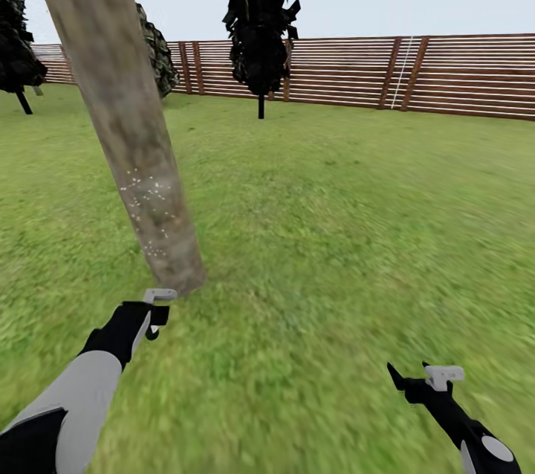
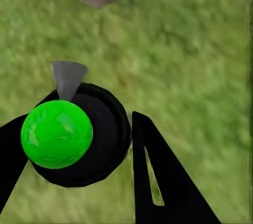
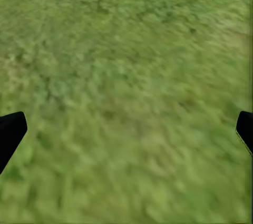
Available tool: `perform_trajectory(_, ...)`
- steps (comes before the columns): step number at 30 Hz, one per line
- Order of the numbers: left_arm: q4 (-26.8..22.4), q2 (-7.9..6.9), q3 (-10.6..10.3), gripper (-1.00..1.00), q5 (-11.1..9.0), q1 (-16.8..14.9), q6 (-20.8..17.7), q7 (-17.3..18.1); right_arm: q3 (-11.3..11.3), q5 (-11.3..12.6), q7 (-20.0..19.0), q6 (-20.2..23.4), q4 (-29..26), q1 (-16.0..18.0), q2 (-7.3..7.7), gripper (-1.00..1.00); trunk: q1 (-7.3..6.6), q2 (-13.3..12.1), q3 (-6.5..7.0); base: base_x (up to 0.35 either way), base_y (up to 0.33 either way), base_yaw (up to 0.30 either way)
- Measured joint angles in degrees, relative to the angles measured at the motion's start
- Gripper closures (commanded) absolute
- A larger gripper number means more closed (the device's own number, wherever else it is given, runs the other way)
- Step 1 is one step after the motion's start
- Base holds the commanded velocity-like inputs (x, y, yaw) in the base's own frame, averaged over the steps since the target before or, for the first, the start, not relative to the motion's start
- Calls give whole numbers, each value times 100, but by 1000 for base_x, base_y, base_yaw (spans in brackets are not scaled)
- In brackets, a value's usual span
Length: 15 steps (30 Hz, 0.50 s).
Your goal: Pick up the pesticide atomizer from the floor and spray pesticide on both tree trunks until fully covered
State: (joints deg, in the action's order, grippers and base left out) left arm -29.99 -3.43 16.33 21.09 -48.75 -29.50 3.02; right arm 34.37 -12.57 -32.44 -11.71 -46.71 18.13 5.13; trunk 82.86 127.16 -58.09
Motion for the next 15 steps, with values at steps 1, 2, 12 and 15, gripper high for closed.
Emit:
perform_trajectory(1, 1, 1, 0, 100, -10, 0, 1, -3, 0, 1, 0, 0, 0, 0, 0, -100, 0, 0, 0, 258, -158, 51)
perform_trajectory(2, -1, 2, 0, 100, -17, 1, 1, -5, 0, 2, -3, 0, 0, 0, -2, -100, 0, 0, 0, 258, -159, 122)
perform_trajectory(12, 1, 28, -9, 100, -48, 2, 1, -8, -9, 0, -9, 0, 17, 1, -9, -100, 0, 0, 0, 258, -160, 262)
perform_trajectory(15, 1, 44, -9, 100, -51, 2, 1, -8, -9, -1, -9, 0, 25, 1, -9, -100, 0, 0, 0, 249, -174, 180)
